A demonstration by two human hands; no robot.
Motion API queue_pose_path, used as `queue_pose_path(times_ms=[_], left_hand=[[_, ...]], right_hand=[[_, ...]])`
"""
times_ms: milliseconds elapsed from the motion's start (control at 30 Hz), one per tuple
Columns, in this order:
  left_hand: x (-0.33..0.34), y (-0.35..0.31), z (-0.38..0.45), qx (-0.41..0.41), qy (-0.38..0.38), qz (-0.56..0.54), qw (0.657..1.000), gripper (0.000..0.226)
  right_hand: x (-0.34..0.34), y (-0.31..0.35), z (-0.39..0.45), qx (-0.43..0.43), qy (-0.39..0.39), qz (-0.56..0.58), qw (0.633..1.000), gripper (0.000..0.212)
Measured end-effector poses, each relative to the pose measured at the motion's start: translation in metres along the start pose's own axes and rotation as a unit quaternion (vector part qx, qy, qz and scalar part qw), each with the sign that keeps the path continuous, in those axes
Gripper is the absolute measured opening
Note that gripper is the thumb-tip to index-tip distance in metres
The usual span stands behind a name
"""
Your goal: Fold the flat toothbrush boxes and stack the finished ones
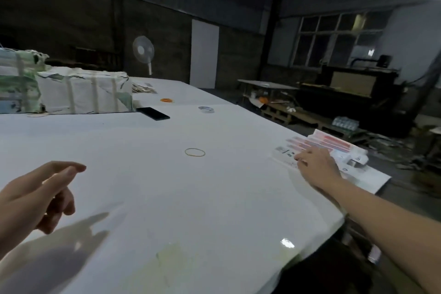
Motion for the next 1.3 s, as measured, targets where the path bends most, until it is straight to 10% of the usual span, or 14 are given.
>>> queue_pose_path(times_ms=[300, 433, 633, 767, 1000, 1300], left_hand=[[0.024, -0.034, -0.027, 0.014, 0.055, 0.027, 0.998, 0.061], [0.035, -0.051, -0.033, 0.053, 0.028, 0.053, 0.997, 0.018], [0.029, -0.050, -0.036, 0.051, 0.001, 0.193, 0.980, 0.022], [0.011, -0.045, -0.032, 0.050, -0.021, 0.374, 0.926, 0.005], [-0.052, -0.014, -0.030, -0.092, -0.119, 0.590, 0.793, 0.047], [-0.107, 0.014, -0.043, -0.225, -0.154, 0.584, 0.764, 0.048]], right_hand=[[0.011, 0.028, 0.018, 0.008, -0.036, -0.018, 0.999, 0.041], [0.009, 0.136, 0.001, -0.106, -0.025, 0.170, 0.979, 0.031], [0.008, 0.332, -0.087, -0.281, 0.086, 0.340, 0.893, 0.027], [0.010, 0.430, -0.141, -0.328, 0.155, 0.421, 0.832, 0.025], [0.018, 0.468, -0.208, -0.502, 0.105, 0.373, 0.773, 0.023], [0.019, 0.453, -0.201, -0.457, 0.122, 0.436, 0.765, 0.021]])
Point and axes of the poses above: each hand's wrist, its own z-axis towards the middle knuckle, its own x-axis out of the palm, y = z × x, the point moved 8 cm from there along z, towards the middle knuckle, and after that the axes turned 7 degrees about z, right-handed, at the moved point
